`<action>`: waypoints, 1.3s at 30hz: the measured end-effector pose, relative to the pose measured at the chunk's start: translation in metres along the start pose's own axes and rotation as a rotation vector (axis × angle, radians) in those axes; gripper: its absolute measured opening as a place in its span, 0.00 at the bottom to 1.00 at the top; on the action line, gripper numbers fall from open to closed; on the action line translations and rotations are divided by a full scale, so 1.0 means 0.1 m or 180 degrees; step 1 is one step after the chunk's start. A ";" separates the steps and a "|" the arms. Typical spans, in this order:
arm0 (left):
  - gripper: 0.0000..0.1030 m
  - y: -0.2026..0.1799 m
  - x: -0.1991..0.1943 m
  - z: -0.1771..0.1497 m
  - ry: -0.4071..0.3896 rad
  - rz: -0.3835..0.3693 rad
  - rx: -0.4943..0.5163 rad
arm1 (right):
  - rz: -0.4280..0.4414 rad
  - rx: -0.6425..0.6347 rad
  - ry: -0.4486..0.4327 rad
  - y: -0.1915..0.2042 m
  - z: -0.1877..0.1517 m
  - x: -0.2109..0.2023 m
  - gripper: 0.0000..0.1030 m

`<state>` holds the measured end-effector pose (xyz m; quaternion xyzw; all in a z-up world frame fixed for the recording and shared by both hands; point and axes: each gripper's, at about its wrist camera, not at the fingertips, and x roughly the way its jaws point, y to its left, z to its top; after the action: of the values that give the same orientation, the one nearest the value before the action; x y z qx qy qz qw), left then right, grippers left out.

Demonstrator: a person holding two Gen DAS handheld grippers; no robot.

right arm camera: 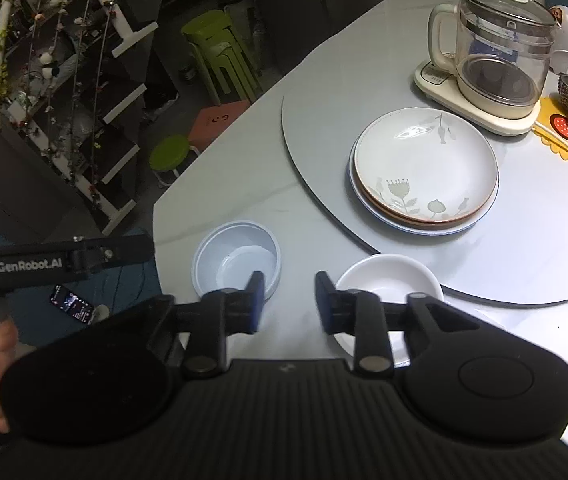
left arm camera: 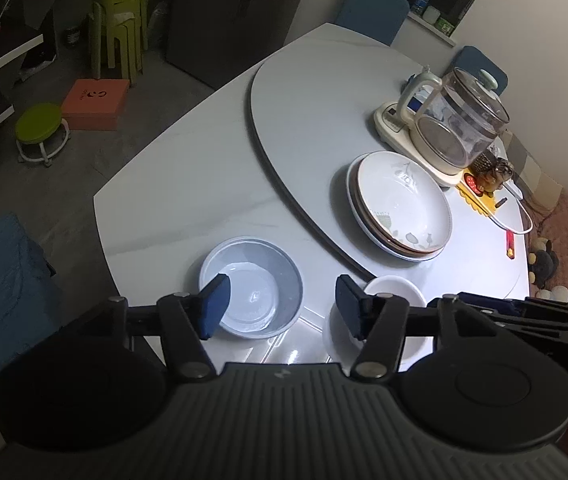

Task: Organize plates and bowls
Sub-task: 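Move both grippers to the rim of the clear bluish bowl, then close both grippers on the bluish bowl rim and lift it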

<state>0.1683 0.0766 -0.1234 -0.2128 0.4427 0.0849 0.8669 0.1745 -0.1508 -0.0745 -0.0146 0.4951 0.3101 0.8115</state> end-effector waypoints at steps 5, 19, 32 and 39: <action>0.66 0.21 0.15 0.00 0.0075 0.0053 -0.0087 | -0.0022 0.0118 0.0005 -0.02 0.05 0.11 0.52; 0.66 0.62 0.69 0.10 0.0136 -0.0010 -0.0064 | -0.0049 0.0130 0.0020 0.29 0.09 0.60 0.51; 0.60 0.88 1.38 0.00 0.0363 -0.0179 0.0115 | -0.0182 0.0145 0.0202 0.47 -0.02 1.27 0.44; 0.40 0.94 1.64 -0.06 0.0422 -0.0238 0.0166 | -0.0314 0.0155 0.0217 0.45 -0.06 1.47 0.31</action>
<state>0.2291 0.1515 -0.2862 -0.2116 0.4930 0.0265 0.8435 0.1929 -0.0442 -0.1845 -0.0299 0.5285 0.2569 0.8086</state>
